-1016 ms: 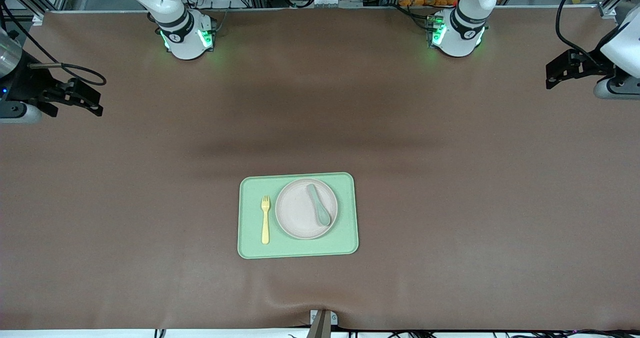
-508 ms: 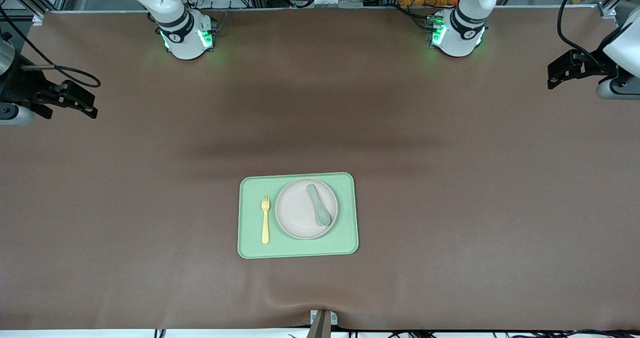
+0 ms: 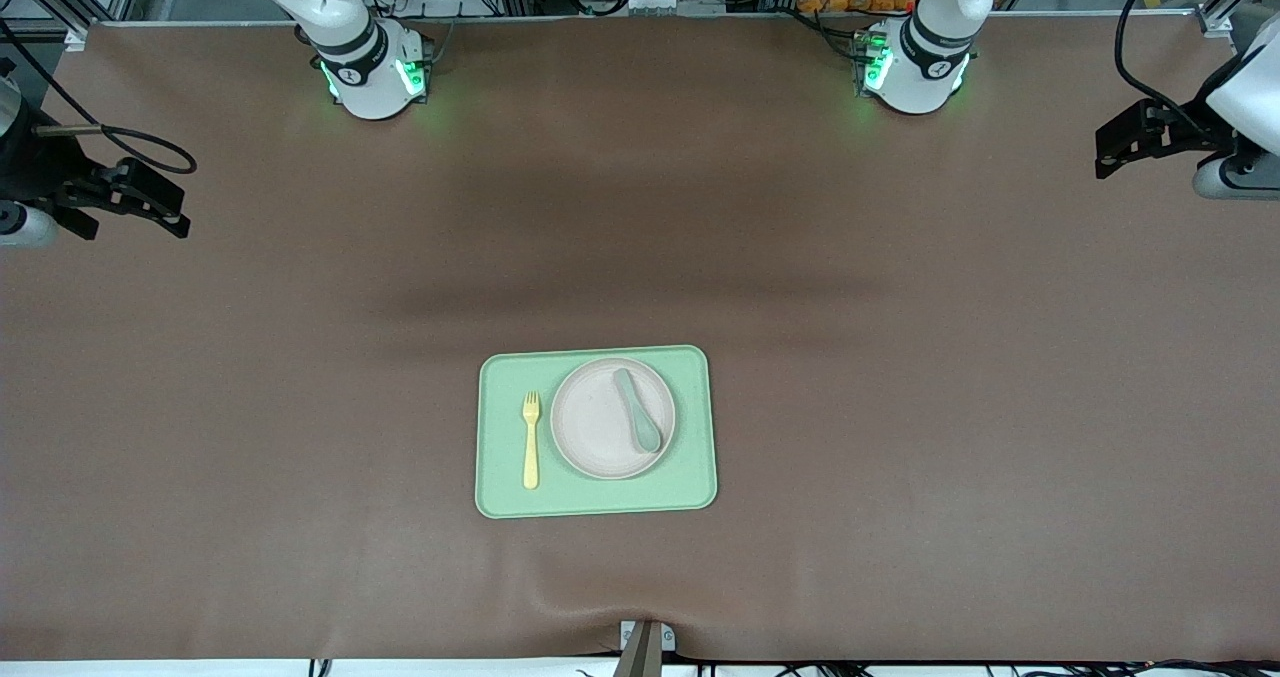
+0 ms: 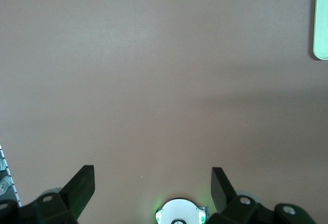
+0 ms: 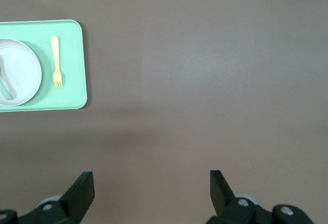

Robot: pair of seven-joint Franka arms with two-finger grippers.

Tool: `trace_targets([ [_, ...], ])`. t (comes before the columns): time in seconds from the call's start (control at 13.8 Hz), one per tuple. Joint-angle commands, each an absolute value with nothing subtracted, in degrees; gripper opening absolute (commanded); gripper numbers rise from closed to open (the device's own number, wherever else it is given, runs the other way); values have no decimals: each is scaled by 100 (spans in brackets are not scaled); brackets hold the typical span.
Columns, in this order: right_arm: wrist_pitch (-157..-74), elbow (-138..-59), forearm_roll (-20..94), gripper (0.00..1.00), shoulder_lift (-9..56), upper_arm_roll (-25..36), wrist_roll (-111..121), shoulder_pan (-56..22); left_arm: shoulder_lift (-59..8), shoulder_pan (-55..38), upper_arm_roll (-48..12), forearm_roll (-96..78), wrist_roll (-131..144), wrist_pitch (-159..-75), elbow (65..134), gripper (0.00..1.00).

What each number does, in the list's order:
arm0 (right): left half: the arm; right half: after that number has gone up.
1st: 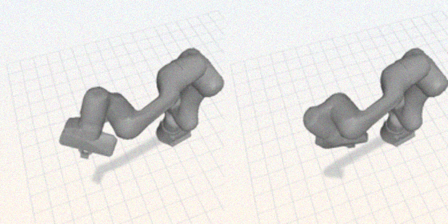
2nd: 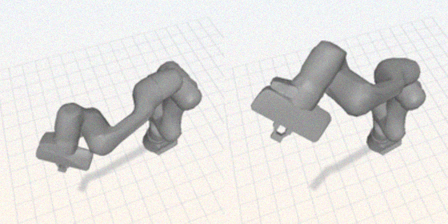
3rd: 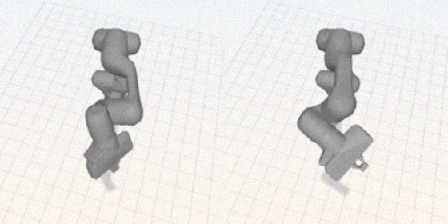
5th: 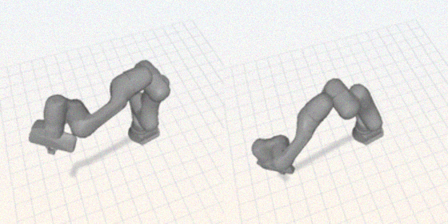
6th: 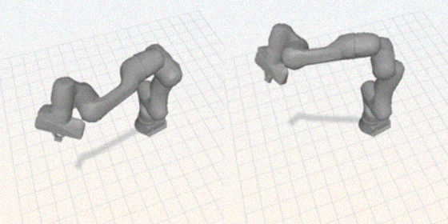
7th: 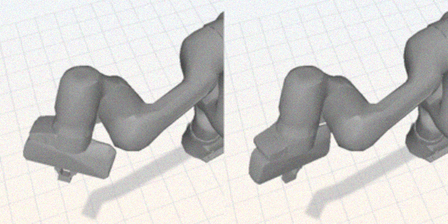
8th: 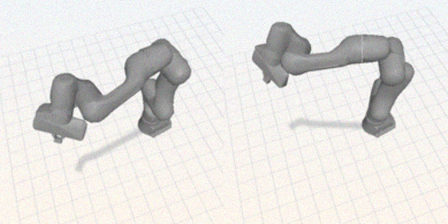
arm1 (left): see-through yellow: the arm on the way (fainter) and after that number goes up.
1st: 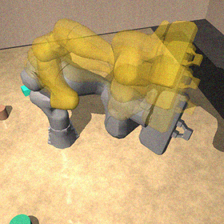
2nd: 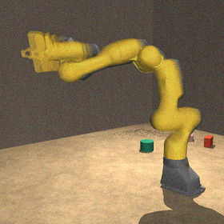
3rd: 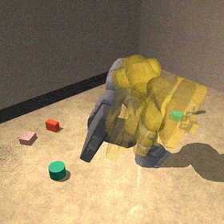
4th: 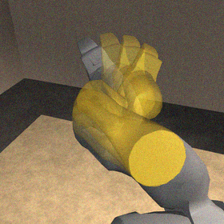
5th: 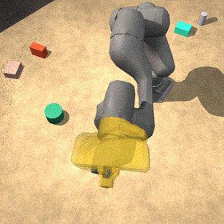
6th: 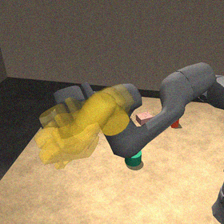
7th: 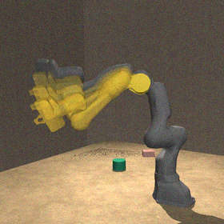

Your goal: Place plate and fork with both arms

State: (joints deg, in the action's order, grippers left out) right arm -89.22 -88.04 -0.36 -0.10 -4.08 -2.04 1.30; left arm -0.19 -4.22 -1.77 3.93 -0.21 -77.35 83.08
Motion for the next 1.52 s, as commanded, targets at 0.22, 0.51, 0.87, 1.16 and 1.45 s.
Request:
trace_targets([
  [0.22, -8657, -8666, -44, 100, 26, -396, -202, 97, 35, -395, -193, 413, -44, -7708, 8323, 100],
  [0.51, -8657, -8666, -44, 100, 35, -396, -211, 88, 44, -396, -193, 413, -44, -7708, 8323, 100],
  [0.87, -8657, -8666, -35, 100, 26, -396, -211, 105, 26, -396, -193, 404, -35, -7743, 8314, 100],
  [1.16, -8657, -8675, -35, 100, 35, -387, -220, 88, 26, -413, -211, 160, 9, -7778, 8297, 100],
  [1.45, -8666, -8675, -26, 100, 35, -387, -220, 97, 0, -448, -237, -264, 228, -7963, 8314, 100],
])
